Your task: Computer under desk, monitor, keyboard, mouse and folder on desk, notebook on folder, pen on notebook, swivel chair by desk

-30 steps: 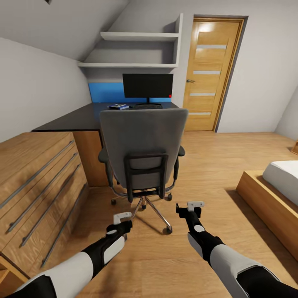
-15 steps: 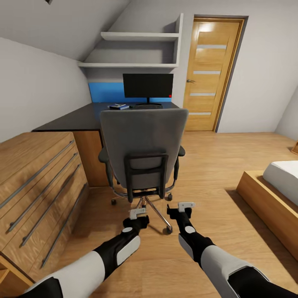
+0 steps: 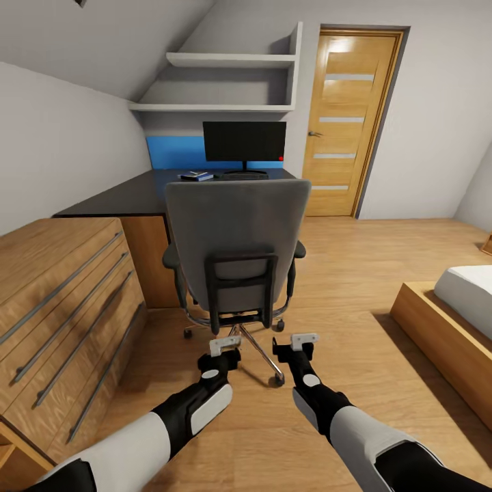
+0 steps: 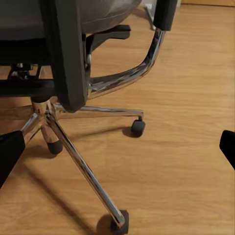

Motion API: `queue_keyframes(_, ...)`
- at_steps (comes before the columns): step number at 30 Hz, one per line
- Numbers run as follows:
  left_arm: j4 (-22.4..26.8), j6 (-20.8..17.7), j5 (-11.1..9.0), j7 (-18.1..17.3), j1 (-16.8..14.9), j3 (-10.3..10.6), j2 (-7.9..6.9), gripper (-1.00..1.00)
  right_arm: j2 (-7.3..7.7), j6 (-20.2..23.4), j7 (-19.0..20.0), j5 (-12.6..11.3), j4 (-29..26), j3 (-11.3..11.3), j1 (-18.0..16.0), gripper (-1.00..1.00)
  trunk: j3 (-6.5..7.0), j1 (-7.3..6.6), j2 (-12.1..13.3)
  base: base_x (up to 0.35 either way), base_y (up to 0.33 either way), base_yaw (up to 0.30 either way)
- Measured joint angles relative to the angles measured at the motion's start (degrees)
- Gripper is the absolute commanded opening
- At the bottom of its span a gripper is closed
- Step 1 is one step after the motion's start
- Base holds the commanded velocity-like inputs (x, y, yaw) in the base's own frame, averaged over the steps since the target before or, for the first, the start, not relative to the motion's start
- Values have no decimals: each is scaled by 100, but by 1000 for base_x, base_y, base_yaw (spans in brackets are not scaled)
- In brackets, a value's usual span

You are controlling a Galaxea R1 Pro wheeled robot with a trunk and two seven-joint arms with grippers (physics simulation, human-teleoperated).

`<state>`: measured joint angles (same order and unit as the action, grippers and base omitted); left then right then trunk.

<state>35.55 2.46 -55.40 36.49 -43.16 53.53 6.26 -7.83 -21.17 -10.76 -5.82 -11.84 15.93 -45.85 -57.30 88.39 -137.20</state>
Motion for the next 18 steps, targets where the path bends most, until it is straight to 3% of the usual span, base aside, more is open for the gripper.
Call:
queue_keyframes(4,166,-4,-4,-25,-1,-98,-289,100,-6,-12,1,23,-14,9,8,100,0,0,0,0,0,0)
queue_keyframes(9,470,-75,-58,-64,-1,-529,-682,100,-7,40,-5,36,-71,25,11,100,0,0,0,0,0,0)
queue_keyframes(13,510,-413,-84,-78,-1,-682,-738,100,-167,675,-32,39,-371,11,-2,100,0,0,0,0,0,0)
queue_keyframes(16,516,-1177,-83,-66,-2,-737,-745,100,-210,1407,-29,19,-900,-1,-5,100,0,0,0,0,0,0)
queue_keyframes(18,516,-1577,-62,-109,-3,-999,-737,100,-217,1820,-3,-3,-1275,-3,-5,100,0,0,0,0,0,0)
